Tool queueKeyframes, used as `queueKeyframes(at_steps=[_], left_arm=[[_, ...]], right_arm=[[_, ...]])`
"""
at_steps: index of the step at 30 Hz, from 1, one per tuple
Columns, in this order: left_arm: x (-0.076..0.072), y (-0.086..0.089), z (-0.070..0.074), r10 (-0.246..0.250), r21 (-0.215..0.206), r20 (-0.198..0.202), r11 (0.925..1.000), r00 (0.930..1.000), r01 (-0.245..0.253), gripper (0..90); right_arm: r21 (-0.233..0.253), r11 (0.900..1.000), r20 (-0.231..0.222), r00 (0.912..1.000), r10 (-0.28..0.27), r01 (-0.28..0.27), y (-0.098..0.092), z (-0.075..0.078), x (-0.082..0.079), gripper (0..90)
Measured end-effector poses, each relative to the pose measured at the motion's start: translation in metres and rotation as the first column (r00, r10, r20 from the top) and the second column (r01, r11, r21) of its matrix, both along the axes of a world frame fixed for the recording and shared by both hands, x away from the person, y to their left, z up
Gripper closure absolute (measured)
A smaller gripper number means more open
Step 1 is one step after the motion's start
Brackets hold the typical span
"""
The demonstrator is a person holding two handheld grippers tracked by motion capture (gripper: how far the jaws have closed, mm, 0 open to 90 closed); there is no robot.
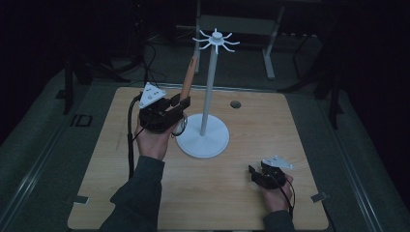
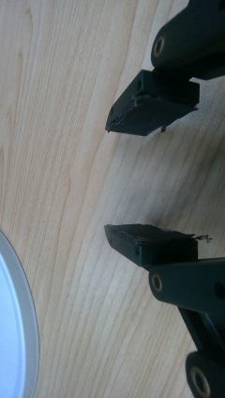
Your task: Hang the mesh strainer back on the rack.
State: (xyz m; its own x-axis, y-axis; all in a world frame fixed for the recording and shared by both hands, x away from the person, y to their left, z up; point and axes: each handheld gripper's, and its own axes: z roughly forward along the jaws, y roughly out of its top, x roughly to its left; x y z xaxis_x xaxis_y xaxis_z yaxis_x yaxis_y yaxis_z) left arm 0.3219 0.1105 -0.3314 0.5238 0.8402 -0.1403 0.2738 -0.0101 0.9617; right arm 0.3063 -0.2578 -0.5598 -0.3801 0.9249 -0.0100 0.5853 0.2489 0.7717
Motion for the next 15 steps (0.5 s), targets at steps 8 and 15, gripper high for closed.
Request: queueKeyframes(at_steps=[8, 15], left_arm=[[-0.001, -0.001, 0.006, 0.005, -0.028, 0.036, 0.9996, 0.9993, -0.004, 69.3], [0.001, -0.001, 0.012, 0.005, -0.049, 0.048, 0.9988, 0.9988, -0.003, 69.3]], right_arm=[[0.0, 1.0, 0.0, 1.0, 0.0, 0.0, 0.0, 0.0, 0.0, 43.1], [-0.001, 1.0, 0.002, 1.0, 0.0, 0.0, 0.0, 0.0, 0.0, 42.8]])
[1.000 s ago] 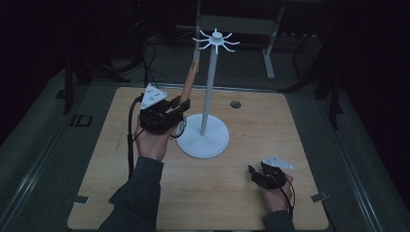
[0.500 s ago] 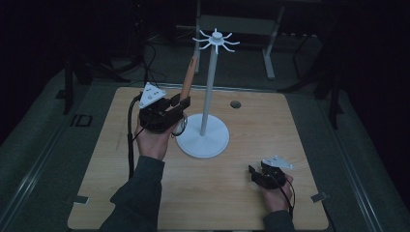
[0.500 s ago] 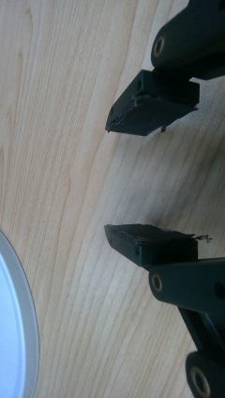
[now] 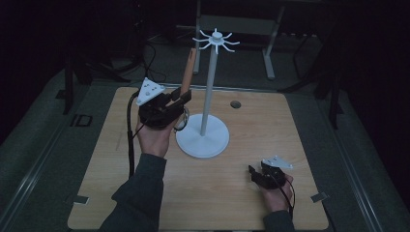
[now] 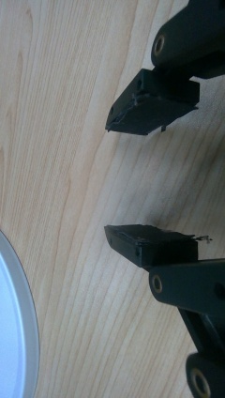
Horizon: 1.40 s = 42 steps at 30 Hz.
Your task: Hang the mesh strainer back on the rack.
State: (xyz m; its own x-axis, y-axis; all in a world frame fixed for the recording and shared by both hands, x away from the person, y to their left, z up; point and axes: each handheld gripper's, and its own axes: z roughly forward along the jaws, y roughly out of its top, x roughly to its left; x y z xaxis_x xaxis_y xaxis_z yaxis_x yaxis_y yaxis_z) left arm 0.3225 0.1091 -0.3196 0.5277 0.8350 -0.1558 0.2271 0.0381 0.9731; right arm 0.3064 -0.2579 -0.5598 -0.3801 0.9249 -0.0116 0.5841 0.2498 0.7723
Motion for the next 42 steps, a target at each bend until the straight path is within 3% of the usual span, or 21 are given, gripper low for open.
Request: queueKeyframes(at_steps=[10, 15, 42], left_arm=[[0.005, -0.003, 0.006, -0.009, -0.014, -0.002, 0.9999, 1.0, 0.009, 69.3], [0.006, -0.006, 0.009, -0.016, -0.002, 0.009, 0.9999, 0.9998, 0.016, 69.3], [0.02, -0.021, 0.011, -0.012, 0.025, -0.011, 0.9996, 0.9999, 0.012, 69.3]], right_arm=[[0.002, 1.0, -0.002, 1.0, -0.002, 0.002, 0.0, 0.0, 0.0, 42.8], [0.004, 1.0, -0.003, 1.0, -0.002, 0.002, 0.0, 0.0, 0.0, 42.6], [0.005, 1.0, -0.001, 1.0, -0.001, 0.001, 0.0, 0.0, 0.0, 42.5]])
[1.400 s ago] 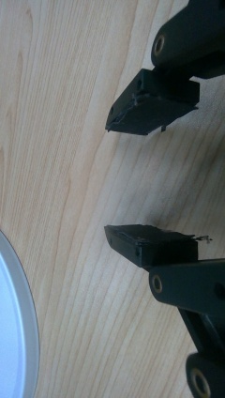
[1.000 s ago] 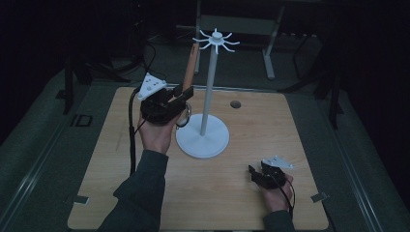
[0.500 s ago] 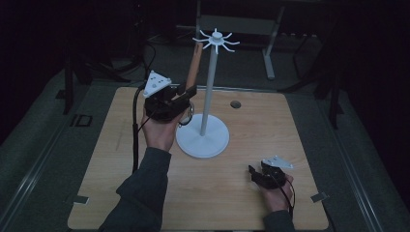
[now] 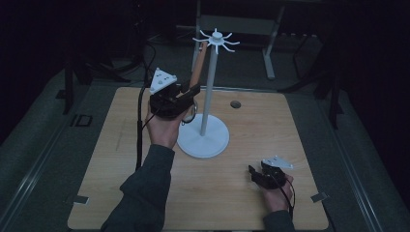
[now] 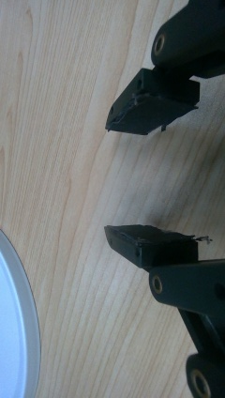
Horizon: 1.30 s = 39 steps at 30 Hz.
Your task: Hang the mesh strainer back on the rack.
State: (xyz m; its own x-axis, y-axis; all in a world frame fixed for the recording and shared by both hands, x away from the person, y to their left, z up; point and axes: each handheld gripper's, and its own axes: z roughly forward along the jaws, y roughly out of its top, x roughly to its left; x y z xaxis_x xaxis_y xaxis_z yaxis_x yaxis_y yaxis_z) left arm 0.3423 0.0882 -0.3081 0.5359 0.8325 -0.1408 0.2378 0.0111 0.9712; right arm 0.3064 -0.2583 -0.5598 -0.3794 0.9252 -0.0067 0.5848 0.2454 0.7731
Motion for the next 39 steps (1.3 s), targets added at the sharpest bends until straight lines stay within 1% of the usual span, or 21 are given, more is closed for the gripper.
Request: queueKeyframes(at_steps=[3, 11, 15, 19, 22, 27, 39], left_arm=[[0.0024, -0.0018, -0.001, -0.001, 0.003, -0.005, 1.0, 1.0, 0.001, 69.3], [0.0055, -0.0056, -0.0022, 0.008, 0.003, -0.004, 1.0, 1.0, -0.008, 69.3], [0.0076, -0.0078, -0.0028, 0.011, 0.009, -0.014, 0.9999, 0.9998, -0.011, 69.1], [0.0097, -0.0088, -0.0057, 0.01, 0.02, -0.033, 0.9998, 0.9994, -0.009, 68.2], [0.0102, -0.0075, -0.0072, 0.006, 0.003, -0.041, 1.0, 0.9992, -0.006, 65.6], [0.0085, -0.0058, -0.0051, 0.005, -0.007, -0.037, 1.0, 0.9993, -0.006, 59.8], [0.0046, -0.001, -0.0051, -0.014, -0.02, -0.038, 0.9997, 0.9992, 0.013, 54.9]], right_arm=[[0.0, 1.0, 0.0, 1.0, 0.0, 0.0, 0.0, 0.0, 0.0, 42.4], [0.0, 1.0, -0.001, 1.0, 0.001, -0.001, 0.0001, 0.0, 0.0, 42.4], [0.0, 1.0, -0.001, 1.0, 0.001, -0.001, 0.0, 0.0, 0.0, 42.4], [0.0, 1.0, -0.001, 1.0, 0.002, -0.002, 0.0001, 0.0, 0.0, 42.4], [0.0, 1.0, -0.001, 1.0, 0.002, -0.002, 0.0, 0.0, 0.0001, 42.4], [-0.001, 1.0, -0.002, 1.0, 0.002, -0.002, 0.0, 0.0001, -0.0001, 42.4], [-0.001, 1.0, -0.001, 1.0, 0.0, 0.0, -0.0001, 0.0001, -0.0001, 42.3]])
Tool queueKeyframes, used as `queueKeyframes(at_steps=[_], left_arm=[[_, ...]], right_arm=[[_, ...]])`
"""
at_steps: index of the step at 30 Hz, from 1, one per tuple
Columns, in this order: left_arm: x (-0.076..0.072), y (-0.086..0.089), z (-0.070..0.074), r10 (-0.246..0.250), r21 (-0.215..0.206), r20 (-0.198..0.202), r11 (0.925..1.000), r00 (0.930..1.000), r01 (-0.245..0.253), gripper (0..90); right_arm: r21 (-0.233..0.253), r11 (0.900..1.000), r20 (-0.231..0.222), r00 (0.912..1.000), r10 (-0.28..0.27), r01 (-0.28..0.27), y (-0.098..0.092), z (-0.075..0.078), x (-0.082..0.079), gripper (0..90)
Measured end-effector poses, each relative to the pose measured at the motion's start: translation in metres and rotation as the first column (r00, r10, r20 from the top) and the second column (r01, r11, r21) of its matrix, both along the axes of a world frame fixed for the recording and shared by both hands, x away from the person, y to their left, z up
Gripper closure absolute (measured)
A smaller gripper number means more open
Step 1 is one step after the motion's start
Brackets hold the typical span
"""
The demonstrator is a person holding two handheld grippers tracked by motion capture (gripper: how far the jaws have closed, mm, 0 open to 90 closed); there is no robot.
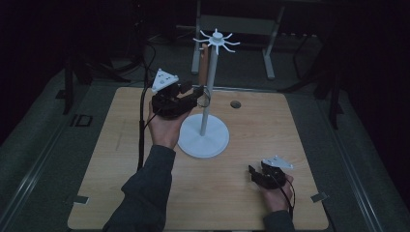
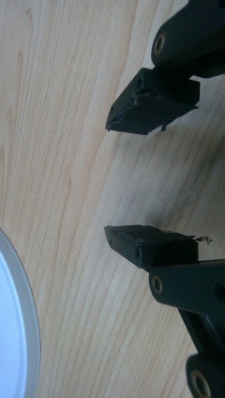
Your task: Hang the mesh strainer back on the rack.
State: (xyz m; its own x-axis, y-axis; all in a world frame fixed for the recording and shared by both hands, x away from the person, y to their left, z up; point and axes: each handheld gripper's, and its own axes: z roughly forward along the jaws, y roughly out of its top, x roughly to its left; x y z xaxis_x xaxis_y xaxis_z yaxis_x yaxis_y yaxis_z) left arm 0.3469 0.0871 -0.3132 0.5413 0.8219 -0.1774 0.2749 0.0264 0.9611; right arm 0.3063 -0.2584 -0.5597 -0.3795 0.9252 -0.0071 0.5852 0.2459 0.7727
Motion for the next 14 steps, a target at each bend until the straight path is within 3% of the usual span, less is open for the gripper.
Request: queueKeyframes(at_steps=[8, 14], left_arm=[[-0.0041, 0.0015, -0.0003, -0.011, -0.012, -0.007, 0.9999, 0.9999, 0.011, 52.2], [-0.0077, 0.0022, -0.0054, -0.032, 0.001, -0.027, 0.9995, 0.9991, 0.032, 51.4]], right_arm=[[0.002, 1.0, 0.002, 1.0, -0.001, 0.001, -0.0001, 0.0, -0.0002, 41.9], [-0.003, 1.0, 0.002, 1.0, -0.009, 0.009, -0.0005, -0.0001, 0.0001, 41.9]])
